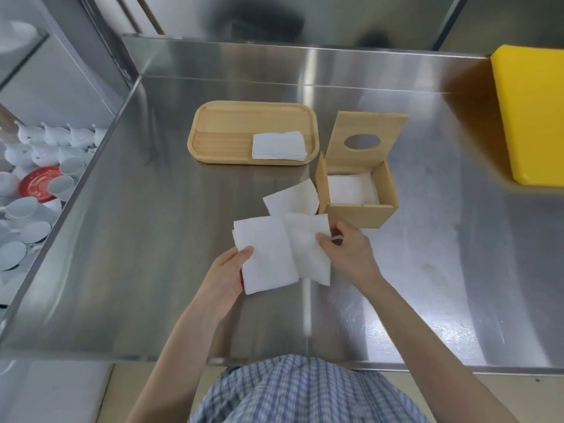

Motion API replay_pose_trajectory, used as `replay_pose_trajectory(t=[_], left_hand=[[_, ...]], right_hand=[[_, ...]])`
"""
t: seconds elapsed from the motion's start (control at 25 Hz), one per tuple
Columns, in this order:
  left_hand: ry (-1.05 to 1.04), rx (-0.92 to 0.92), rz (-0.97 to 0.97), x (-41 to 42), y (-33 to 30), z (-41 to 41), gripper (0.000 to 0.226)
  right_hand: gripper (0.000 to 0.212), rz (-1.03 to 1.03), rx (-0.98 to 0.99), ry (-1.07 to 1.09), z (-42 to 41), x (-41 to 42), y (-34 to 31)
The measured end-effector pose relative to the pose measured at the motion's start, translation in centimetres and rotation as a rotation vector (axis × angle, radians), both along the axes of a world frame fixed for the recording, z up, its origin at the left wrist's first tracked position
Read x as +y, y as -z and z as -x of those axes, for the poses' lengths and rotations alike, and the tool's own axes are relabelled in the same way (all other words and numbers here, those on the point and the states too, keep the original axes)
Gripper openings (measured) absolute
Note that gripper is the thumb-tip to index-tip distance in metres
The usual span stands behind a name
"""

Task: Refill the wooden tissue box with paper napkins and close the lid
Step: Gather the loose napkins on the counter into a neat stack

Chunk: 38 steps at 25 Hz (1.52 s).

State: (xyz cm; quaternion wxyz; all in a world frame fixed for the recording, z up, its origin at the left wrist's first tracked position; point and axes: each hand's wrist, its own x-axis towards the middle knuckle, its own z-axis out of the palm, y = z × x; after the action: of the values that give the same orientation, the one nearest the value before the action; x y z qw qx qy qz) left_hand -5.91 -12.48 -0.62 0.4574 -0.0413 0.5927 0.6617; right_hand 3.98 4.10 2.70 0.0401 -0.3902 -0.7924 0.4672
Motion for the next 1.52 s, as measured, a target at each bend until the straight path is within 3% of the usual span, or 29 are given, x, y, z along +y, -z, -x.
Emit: replay_pose_trajectory(t=[0.12, 0.28, 0.36, 0.56, 0.72, 0.84, 0.92, 1.04, 1.24, 1.32, 1.52], left_hand=[[0.021, -0.016, -0.018, 0.2, 0.2, 0.1, 0.023], [0.02, -0.012, -0.061, 0.8, 0.1, -0.2, 0.026], [0.023, 0.003, -0.074, 1.0, -0.1, -0.4, 0.024], [0.039, 0.023, -0.064, 1.4, -0.4, -1.0, 0.03], [0.034, -0.022, -0.044, 1.5, -0.1, -0.8, 0.032], [0.023, -0.088, -0.044, 1.8, -0.4, -0.8, 0.035], [0.032, -0.11, -0.068, 1.7, -0.3, -0.6, 0.041], [0.041, -0.124, -0.109, 1.2, 0.0, -0.3, 0.044], [0.032, -0.072, -0.064, 0.8, 0.2, -0.1, 0.027], [0.005, -0.071, -0.061, 0.6, 0.3, 0.3, 0.025], [-0.035, -0.085, -0.053, 0.3, 0.4, 1.8, 0.022]], right_hand=[[0.005, 0.077, 0.072, -0.052, -0.1, 0.7, -3.3], [0.014, 0.669, 0.292, -0.092, 0.3, 1.1, -6.2], [0.014, 0.778, 0.249, -0.139, 1.2, 0.7, -5.6], [0.008, 0.499, 0.01, -0.152, 2.5, -0.3, -1.7], [0.005, 0.418, 0.003, -0.041, 2.2, -0.7, 0.0], [0.016, 0.393, 0.006, 0.027, 2.4, -1.1, 0.7], [0.006, 0.377, 0.014, 0.036, 2.5, -1.3, 0.9], [0.019, 0.299, -0.005, -0.005, 2.9, -1.4, 1.0], [0.003, 0.221, -0.036, -0.1, 3.7, -1.4, 1.1], [0.006, 0.185, -0.047, -0.16, 4.5, -0.9, 0.7], [0.026, -0.141, -0.11, -0.343, 8.1, 1.4, -0.9]])
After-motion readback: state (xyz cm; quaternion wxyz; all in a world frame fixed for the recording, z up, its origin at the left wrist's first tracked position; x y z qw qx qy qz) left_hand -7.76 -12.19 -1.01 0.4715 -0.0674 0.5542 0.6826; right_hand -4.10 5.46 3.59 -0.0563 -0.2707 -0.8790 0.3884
